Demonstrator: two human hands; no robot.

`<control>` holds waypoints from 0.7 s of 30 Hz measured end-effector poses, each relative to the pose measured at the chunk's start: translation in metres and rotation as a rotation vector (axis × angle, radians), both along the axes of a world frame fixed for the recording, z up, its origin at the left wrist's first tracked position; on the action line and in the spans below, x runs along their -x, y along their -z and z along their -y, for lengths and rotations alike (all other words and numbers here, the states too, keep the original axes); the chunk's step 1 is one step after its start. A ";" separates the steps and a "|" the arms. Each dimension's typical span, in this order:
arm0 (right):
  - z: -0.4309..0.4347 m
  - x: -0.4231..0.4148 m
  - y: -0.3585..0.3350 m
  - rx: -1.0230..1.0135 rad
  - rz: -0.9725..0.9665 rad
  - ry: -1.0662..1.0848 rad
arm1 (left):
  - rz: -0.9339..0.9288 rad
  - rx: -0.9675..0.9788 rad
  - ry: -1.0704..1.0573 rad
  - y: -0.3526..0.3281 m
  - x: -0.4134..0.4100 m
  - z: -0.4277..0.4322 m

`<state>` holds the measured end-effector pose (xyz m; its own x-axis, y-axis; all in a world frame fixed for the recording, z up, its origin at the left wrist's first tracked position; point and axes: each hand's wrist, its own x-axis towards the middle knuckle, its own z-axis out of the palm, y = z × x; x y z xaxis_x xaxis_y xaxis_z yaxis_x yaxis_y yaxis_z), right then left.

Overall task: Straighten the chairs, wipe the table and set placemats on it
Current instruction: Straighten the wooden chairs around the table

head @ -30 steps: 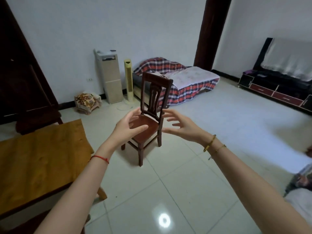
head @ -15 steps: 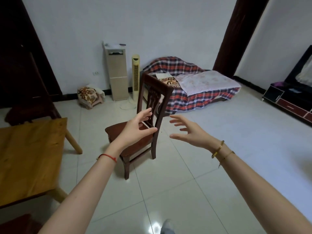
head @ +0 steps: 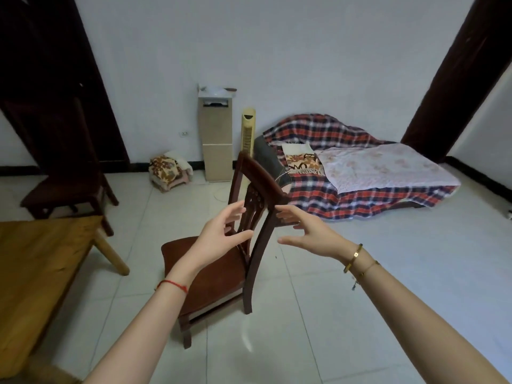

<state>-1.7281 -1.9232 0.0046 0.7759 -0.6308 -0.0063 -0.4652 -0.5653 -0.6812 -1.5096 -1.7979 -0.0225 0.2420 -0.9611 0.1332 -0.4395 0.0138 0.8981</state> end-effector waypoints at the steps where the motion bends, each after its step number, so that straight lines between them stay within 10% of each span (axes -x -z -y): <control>1: 0.025 -0.002 0.003 0.003 0.004 -0.035 | -0.001 -0.006 -0.029 0.003 0.001 0.017; 21: 0.387 -0.135 0.025 0.342 -0.185 -0.935 | -0.064 -0.035 -0.876 0.035 0.022 0.235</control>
